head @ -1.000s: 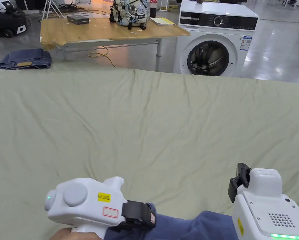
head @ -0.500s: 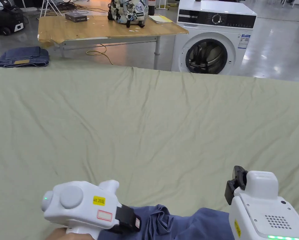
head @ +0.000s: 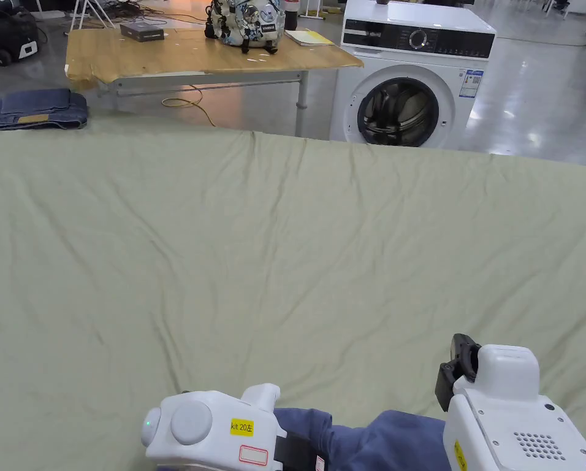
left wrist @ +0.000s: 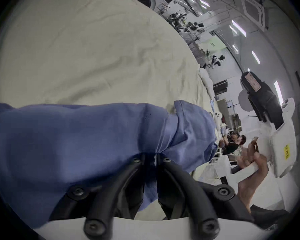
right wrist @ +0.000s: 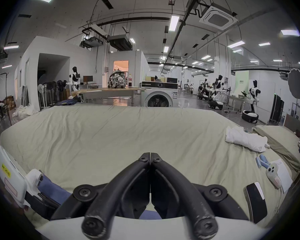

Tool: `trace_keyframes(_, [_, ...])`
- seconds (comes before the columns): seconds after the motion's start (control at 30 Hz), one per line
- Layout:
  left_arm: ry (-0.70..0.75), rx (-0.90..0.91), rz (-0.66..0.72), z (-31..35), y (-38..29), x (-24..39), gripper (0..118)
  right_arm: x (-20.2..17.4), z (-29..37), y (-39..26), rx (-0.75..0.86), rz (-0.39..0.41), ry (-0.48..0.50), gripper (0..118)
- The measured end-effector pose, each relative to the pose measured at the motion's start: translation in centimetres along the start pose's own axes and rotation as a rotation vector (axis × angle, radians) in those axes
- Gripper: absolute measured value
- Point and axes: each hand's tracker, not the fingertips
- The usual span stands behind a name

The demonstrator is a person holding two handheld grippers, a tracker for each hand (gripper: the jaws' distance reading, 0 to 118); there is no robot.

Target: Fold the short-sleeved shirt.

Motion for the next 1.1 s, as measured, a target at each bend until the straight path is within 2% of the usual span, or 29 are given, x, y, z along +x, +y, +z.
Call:
trace_keyframes(0.23, [-0.068,-0.015,0.046,0.7,0.2,-0.8,9,-0.2,0.0,-0.1,0.006,-0.021,0.000,0])
trace_keyframes(0.4, [-0.019,0.043,-0.039,5.8,0.6,0.3,9,-0.1,0.2,0.5,0.035,-0.026,-0.011,0])
trace_keyframes(0.43, [-0.020,0.058,-0.038,7.3,0.8,0.1,12,-0.1,0.2,0.7,0.037,-0.027,-0.009,0])
trace_keyframes(0.5, [-0.008,0.127,-0.017,10.4,1.1,-0.9,25,-0.1,0.2,1.0,0.041,-0.025,-0.009,0])
trace_keyframes(0.53, [0.001,0.157,-0.012,11.9,1.3,-1.6,36,-0.1,0.2,1.1,0.045,-0.023,-0.009,0])
trace_keyframes(0.63, [0.059,0.217,0.026,15.5,1.6,-4.5,80,-0.1,0.2,1.3,0.052,-0.022,-0.005,0])
trace_keyframes(0.67, [0.071,0.230,0.042,16.5,1.6,-5.4,82,-0.2,0.2,1.3,0.054,-0.020,-0.004,0])
trace_keyframes(0.8, [0.041,0.236,0.138,17.8,0.9,-9.2,82,-0.3,0.1,1.4,0.058,-0.019,-0.001,0])
trace_keyframes(0.97, [-0.001,0.145,0.192,14.5,-0.9,-12.2,82,-0.5,0.1,1.6,0.064,-0.027,-0.003,0])
trace_keyframes(1.07, [-0.160,0.215,0.198,13.5,-1.6,-13.0,80,-0.5,0.2,1.6,0.065,-0.023,-0.003,0])
trace_keyframes(1.1, [-0.186,0.214,0.219,13.2,-1.6,-13.2,73,-0.5,0.2,1.7,0.065,-0.021,-0.003,0])
